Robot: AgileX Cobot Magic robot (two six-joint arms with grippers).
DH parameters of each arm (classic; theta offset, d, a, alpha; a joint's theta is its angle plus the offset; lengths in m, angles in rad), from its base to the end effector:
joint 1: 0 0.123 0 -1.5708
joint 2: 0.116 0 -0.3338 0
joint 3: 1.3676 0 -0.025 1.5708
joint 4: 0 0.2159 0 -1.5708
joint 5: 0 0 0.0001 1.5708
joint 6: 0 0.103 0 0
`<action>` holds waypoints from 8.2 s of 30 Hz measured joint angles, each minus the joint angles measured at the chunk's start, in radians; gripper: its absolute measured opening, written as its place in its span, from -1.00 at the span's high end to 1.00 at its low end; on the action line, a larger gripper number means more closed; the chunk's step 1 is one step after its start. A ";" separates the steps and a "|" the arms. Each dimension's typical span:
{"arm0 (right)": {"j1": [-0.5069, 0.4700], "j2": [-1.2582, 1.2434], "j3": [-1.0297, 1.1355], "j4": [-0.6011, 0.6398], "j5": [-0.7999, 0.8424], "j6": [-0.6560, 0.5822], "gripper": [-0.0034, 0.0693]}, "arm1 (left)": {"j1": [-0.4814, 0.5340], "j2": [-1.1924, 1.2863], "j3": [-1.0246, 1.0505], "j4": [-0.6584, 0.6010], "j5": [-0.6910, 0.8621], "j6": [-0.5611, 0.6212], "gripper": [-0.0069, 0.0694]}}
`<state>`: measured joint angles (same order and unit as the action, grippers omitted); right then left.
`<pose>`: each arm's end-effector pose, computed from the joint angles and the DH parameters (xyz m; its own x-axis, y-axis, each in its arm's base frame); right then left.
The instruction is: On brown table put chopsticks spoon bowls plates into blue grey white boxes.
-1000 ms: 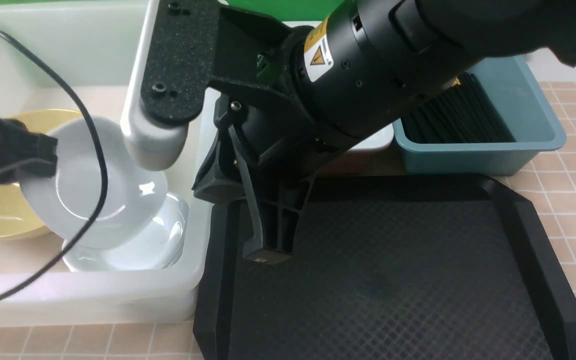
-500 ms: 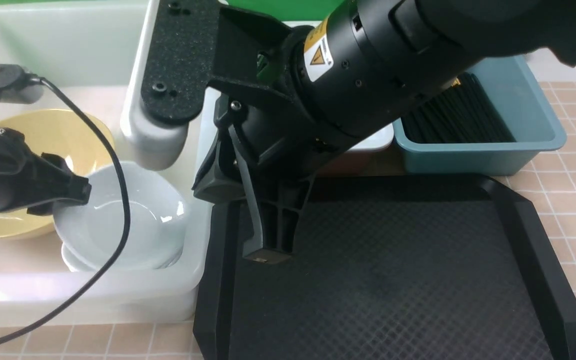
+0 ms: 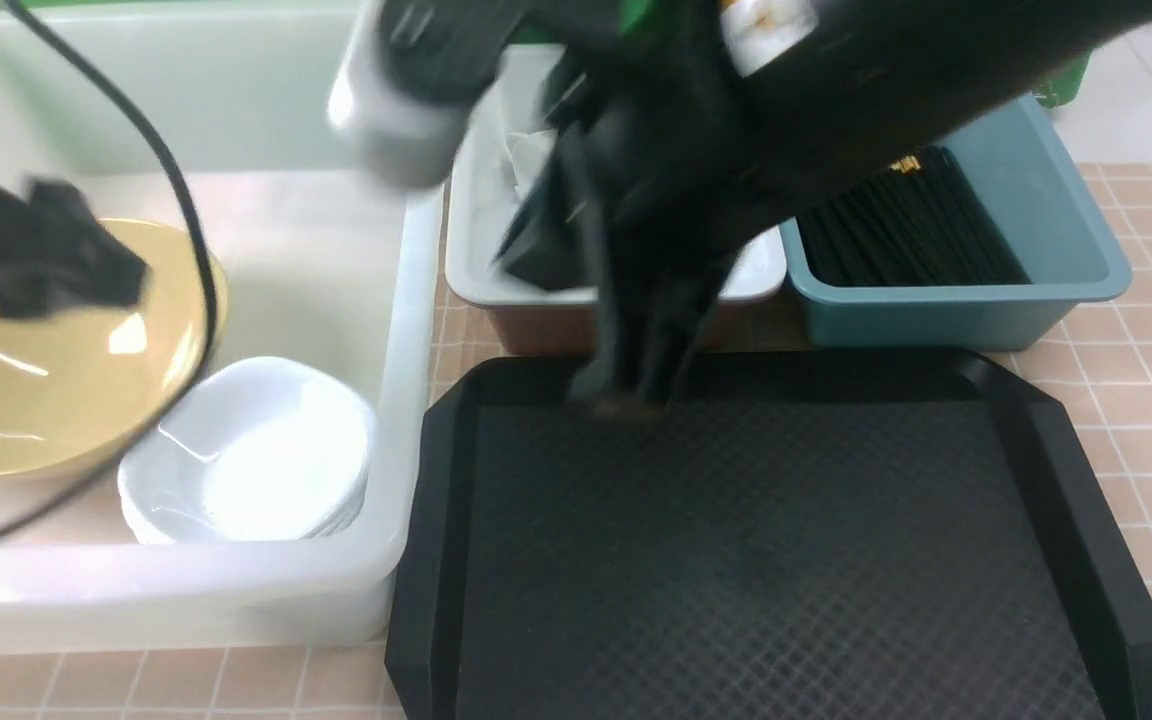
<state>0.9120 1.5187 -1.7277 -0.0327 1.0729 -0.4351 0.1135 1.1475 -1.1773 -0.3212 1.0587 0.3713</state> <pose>0.1823 0.2306 0.4708 -0.0473 -0.7724 -0.6334 -0.8870 0.3240 -0.3289 0.1726 -0.0089 0.4124 -0.7607 0.1147 -0.6389 0.2202 0.9715 -0.0877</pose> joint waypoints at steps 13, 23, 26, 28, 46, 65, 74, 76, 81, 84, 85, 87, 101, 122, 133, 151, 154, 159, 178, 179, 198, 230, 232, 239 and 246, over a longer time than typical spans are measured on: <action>-0.073 -0.334 0.257 -0.001 -0.025 0.116 0.63 | 0.000 -0.488 0.332 0.108 -0.132 -0.046 0.81; -0.073 -0.741 0.754 0.073 -0.461 0.151 0.63 | 0.000 -0.839 0.575 0.138 -0.160 -0.048 0.81; -0.073 -0.831 0.839 0.083 -0.534 0.151 0.62 | 0.000 -0.887 0.595 0.138 -0.160 -0.048 0.81; -0.073 -0.863 0.862 0.084 -0.542 0.151 0.62 | 0.000 -0.895 0.596 0.138 -0.160 -0.048 0.81; -0.073 -0.900 0.887 0.085 -0.489 0.151 0.58 | 0.000 -0.896 0.596 0.138 -0.156 -0.048 0.81; -0.143 -1.024 1.050 -0.013 -0.615 0.236 0.79 | 0.000 -0.896 0.596 0.135 -0.156 -0.047 0.81; -0.589 -1.352 1.435 -0.042 -0.852 0.413 0.81 | 0.000 -0.896 0.596 0.135 -0.156 -0.047 0.81; -0.657 -1.406 1.481 -0.042 -0.856 0.442 0.81 | 0.000 -0.896 0.596 0.135 -0.156 -0.047 0.81; -0.920 -1.528 1.651 -0.044 -0.806 0.505 0.81 | 0.000 -0.896 0.596 0.135 -0.156 -0.047 0.81; -0.987 -1.530 1.719 -0.044 -0.789 0.520 0.81 | 0.000 -0.896 0.596 0.134 -0.152 -0.047 0.81; -0.993 -1.530 1.738 -0.044 -0.790 0.523 0.81 | 0.000 -0.896 0.596 0.134 -0.152 -0.047 0.81; -0.991 -1.530 1.754 -0.044 -0.796 0.540 0.81 | 0.000 -0.896 0.596 0.134 -0.152 -0.047 0.81; -0.950 -1.530 1.755 -0.060 -0.763 0.570 0.81 | 0.000 -0.896 0.596 0.131 -0.152 -0.048 0.81; -0.950 -1.530 1.755 -0.061 -0.762 0.570 0.81 | 0.000 -0.896 0.596 0.131 -0.152 -0.048 0.81; -0.950 -1.530 1.755 -0.062 -0.762 0.570 0.79 | 0.000 -0.948 0.599 0.077 -0.162 -0.047 0.81; -0.950 -1.530 1.755 -0.062 -0.761 0.570 0.78 | 0.000 -1.154 1.196 0.207 -1.008 -0.225 0.81; -0.950 -1.530 1.755 -0.062 -0.761 0.570 0.77 | -0.001 -1.158 1.203 0.227 -0.991 -0.281 0.81; -0.950 -1.530 1.755 -0.062 -0.761 0.570 0.76 | -0.043 -1.158 1.203 0.252 -0.904 -0.309 0.81; -0.950 -1.530 1.755 -0.062 -0.761 0.570 0.72 | -0.075 -1.159 1.203 0.262 -0.748 -0.309 0.81; -0.950 -1.530 1.755 -0.062 -0.761 0.570 0.72 | -0.075 -1.159 1.203 0.262 -0.748 -0.309 0.81; -0.950 -1.530 1.755 -0.062 -0.761 0.570 0.68 | -0.075 -1.159 1.203 0.262 -0.748 -0.309 0.81; -0.950 -1.530 1.755 -0.062 -0.761 0.570 0.63 | -0.075 -1.159 1.203 0.262 -0.748 -0.309 0.81; -0.950 -1.530 1.755 -0.062 -0.761 0.570 0.63 | -0.075 -1.159 1.203 0.262 -0.748 -0.309 0.81; -0.950 -1.530 1.755 -0.062 -0.761 0.570 0.61 | -0.075 -1.159 1.203 0.262 -0.748 -0.309 0.81; -0.950 -1.530 1.755 -0.062 -0.761 0.570 0.60 | -0.075 -1.159 1.203 0.262 -0.748 -0.309 0.81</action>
<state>-0.0382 -0.0116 0.0276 -0.0946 0.3119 0.1354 0.0384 -0.0110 0.0256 -0.0593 0.3103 0.0626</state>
